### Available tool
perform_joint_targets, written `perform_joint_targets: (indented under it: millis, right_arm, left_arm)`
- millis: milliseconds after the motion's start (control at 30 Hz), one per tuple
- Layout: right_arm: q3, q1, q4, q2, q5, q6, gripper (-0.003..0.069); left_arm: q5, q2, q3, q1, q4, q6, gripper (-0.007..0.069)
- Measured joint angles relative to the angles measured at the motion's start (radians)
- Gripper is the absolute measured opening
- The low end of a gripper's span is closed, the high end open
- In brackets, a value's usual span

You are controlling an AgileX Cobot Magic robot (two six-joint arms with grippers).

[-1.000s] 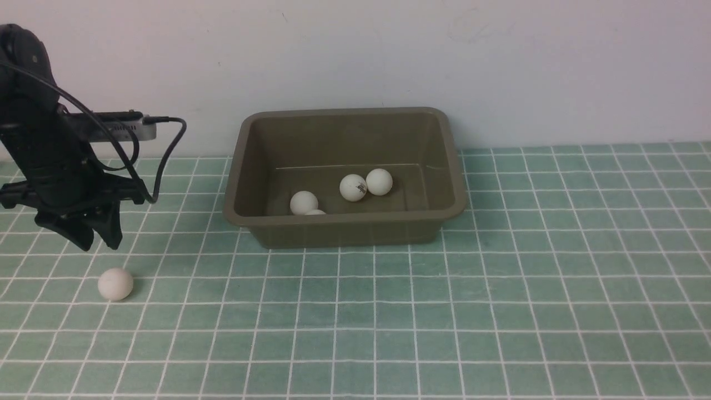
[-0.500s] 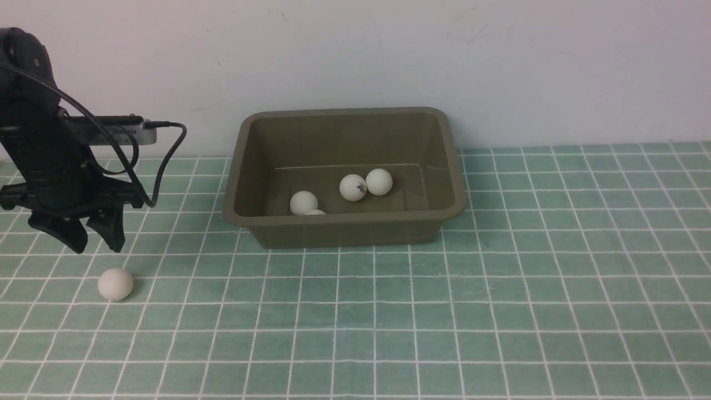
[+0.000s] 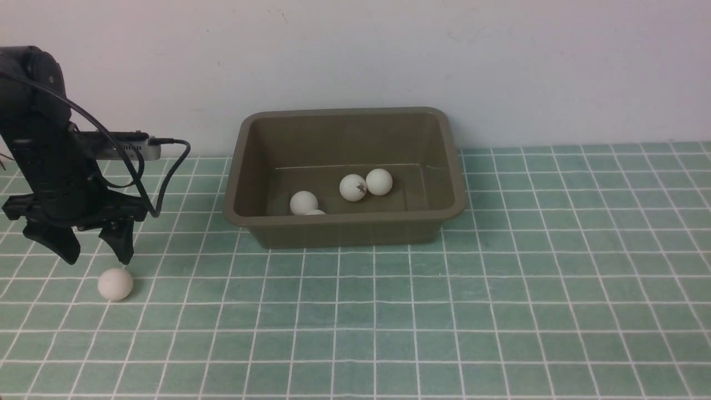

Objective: Put the table tennis balls in the box on the green coffee tablecloth.
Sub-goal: 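Reach for and grasp a ping pong ball on the table beside the basket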

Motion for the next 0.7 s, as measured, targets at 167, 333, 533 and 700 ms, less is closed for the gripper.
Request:
perform_joint_targets:
  millis: [167, 333, 533, 700]
  right_arm:
    - [0.0, 0.0, 0.009, 0.0, 0.0, 0.0, -0.0018]
    - [0.0, 0.0, 0.013, 0.0, 0.0, 0.0, -0.0018]
    - [0.0, 0.0, 0.021, 0.0, 0.0, -0.001, -0.0018]
    - [0.0, 0.0, 0.025, 0.0, 0.0, -0.002, -0.0018]
  left_arm:
    - [-0.014, 0.024, 0.0, 0.0, 0.0, 0.001, 0.0513]
    - [-0.023, 0.073, 0.0, 0.0, 0.0, 0.003, 0.0513]
    - [-0.041, 0.12, 0.0, 0.0, 0.0, 0.005, 0.0513]
    - [-0.047, 0.148, 0.0, 0.0, 0.0, 0.005, 0.045]
